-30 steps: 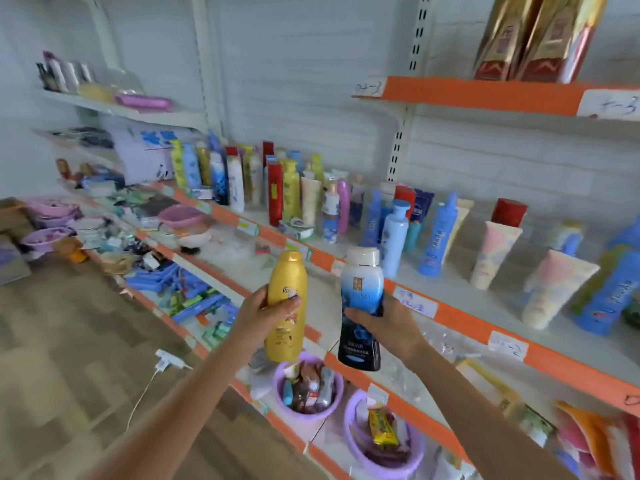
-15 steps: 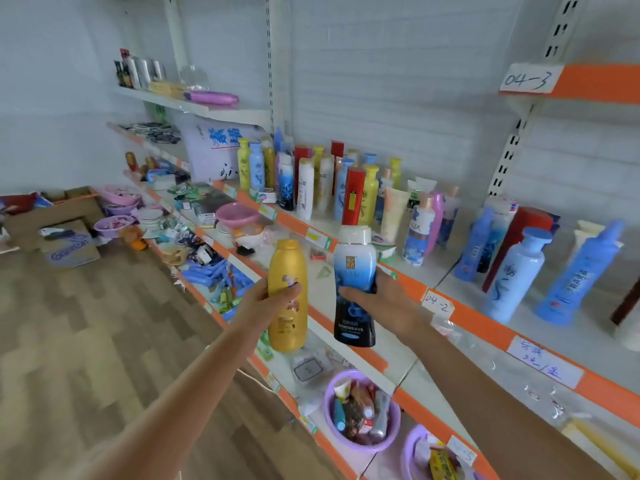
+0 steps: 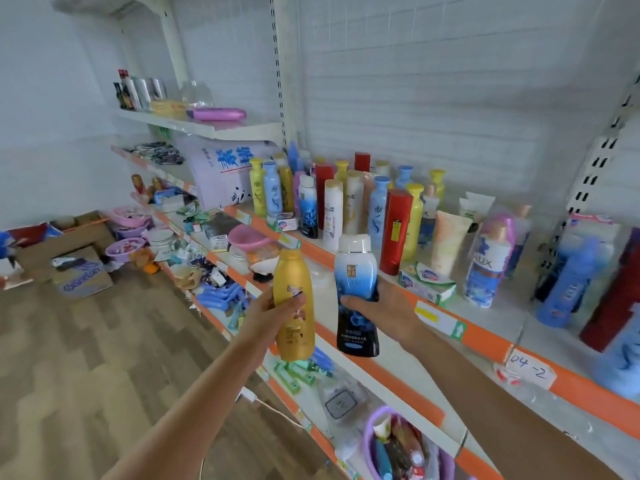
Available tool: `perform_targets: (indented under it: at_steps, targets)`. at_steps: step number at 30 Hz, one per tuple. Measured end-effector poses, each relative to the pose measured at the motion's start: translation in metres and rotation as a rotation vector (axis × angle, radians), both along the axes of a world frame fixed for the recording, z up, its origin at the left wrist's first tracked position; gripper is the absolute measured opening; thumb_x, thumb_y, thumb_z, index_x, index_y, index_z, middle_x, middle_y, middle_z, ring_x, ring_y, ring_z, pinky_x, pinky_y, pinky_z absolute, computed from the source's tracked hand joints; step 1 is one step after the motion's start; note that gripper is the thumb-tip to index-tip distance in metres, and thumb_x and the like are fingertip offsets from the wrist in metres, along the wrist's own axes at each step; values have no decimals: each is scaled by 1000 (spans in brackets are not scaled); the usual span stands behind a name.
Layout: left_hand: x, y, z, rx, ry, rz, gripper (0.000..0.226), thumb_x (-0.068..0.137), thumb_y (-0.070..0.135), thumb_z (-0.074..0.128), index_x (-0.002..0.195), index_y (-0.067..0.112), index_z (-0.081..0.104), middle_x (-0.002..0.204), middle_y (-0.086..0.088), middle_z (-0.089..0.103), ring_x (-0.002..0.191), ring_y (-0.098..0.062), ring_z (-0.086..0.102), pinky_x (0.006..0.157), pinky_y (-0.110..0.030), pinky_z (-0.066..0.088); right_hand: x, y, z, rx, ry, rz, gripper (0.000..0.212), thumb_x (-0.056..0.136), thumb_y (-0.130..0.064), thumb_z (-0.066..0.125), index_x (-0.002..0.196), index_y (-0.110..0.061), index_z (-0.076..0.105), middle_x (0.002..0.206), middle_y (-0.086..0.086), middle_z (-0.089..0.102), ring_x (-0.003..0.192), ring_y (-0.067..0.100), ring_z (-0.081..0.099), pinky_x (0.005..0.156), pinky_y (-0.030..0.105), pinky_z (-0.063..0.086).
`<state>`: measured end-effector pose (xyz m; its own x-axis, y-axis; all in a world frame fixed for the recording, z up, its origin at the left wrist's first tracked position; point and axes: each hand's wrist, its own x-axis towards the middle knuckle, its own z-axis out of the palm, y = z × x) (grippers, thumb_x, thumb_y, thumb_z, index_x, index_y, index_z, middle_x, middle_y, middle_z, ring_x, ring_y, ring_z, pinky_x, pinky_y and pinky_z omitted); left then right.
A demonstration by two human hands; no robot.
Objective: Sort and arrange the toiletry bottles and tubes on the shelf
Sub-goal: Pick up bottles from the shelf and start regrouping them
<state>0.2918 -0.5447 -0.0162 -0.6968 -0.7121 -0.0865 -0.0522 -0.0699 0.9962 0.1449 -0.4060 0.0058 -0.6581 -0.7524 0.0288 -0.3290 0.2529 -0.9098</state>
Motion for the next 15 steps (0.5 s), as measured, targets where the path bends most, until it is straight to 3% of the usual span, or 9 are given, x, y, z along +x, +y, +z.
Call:
perform_targets:
  at_steps: [5, 11, 15]
  targets:
    - [-14, -64, -1, -9, 33, -68, 21, 80, 22, 71, 100, 23, 65, 94, -3, 72, 89, -25, 68, 82, -42, 53, -9, -58, -4, 12, -45, -98, 37, 80, -26, 70, 112, -19, 54, 102, 1, 65, 88, 15, 61, 68, 22, 47]
    - [-8, -159, 4, -33, 7, -107, 15, 82, 18, 68, 97, 15, 65, 74, -1, 70, 69, -18, 65, 66, -30, 50, 6, -138, -12, 4, -71, -133, 34, 78, -24, 72, 108, -20, 56, 101, 0, 67, 84, 11, 63, 64, 17, 48]
    - [-10, -215, -1, -20, -4, -100, 17, 81, 18, 69, 97, 15, 65, 74, -2, 69, 70, -21, 64, 68, -33, 49, 11, -177, -18, 36, -103, -149, 35, 78, -22, 72, 107, -23, 53, 101, 0, 65, 89, 14, 62, 70, 22, 48]
